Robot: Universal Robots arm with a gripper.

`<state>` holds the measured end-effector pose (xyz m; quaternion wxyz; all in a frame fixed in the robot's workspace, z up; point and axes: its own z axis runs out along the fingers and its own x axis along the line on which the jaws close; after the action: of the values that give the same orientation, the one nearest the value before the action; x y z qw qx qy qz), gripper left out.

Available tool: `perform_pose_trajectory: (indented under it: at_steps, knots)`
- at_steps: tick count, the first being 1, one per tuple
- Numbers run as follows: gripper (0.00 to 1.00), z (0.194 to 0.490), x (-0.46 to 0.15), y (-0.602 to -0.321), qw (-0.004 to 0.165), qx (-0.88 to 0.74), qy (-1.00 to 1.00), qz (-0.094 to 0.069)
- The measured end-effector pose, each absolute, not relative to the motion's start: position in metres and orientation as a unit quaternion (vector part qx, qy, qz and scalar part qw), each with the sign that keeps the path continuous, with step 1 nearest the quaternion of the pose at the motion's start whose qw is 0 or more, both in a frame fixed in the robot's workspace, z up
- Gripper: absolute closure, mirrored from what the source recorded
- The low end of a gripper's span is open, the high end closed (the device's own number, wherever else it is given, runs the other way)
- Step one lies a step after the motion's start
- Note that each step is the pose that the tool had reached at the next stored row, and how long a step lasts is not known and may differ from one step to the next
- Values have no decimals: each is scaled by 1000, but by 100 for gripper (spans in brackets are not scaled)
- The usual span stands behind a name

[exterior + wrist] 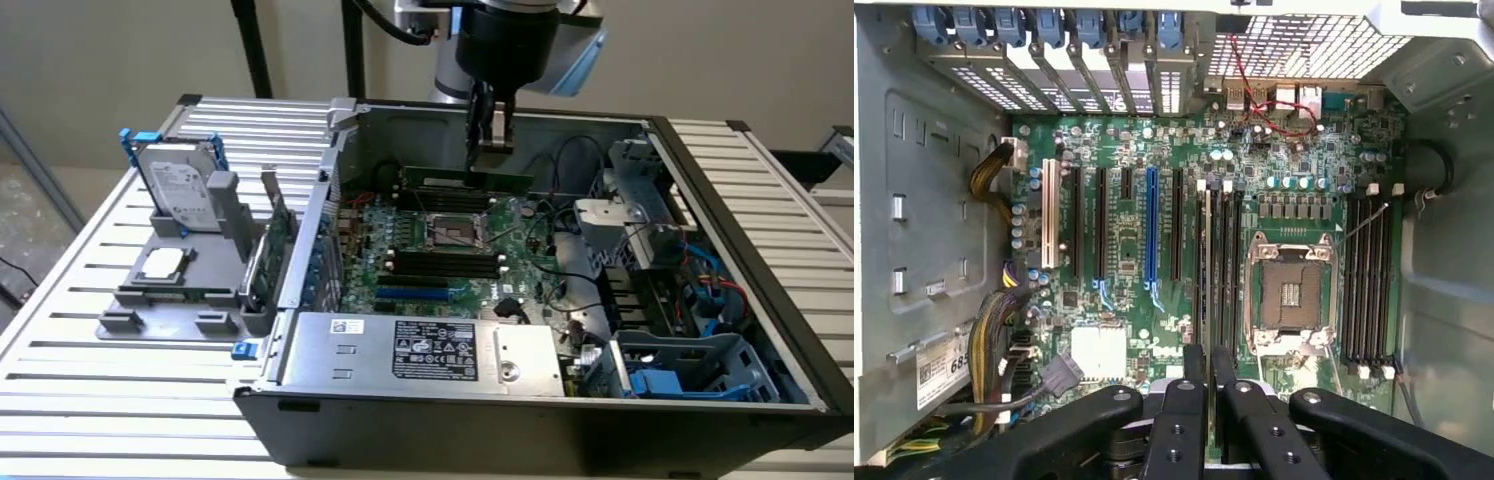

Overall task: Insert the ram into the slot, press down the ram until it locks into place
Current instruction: 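Insert the ram into the slot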

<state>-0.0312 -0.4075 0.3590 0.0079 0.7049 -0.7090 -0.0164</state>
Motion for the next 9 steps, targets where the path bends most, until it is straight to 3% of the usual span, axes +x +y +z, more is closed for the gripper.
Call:
perform_pose_trajectory:
  at_steps: [9]
  knots:
    - [87, 343, -45, -407, 3, 700, -714, -11]
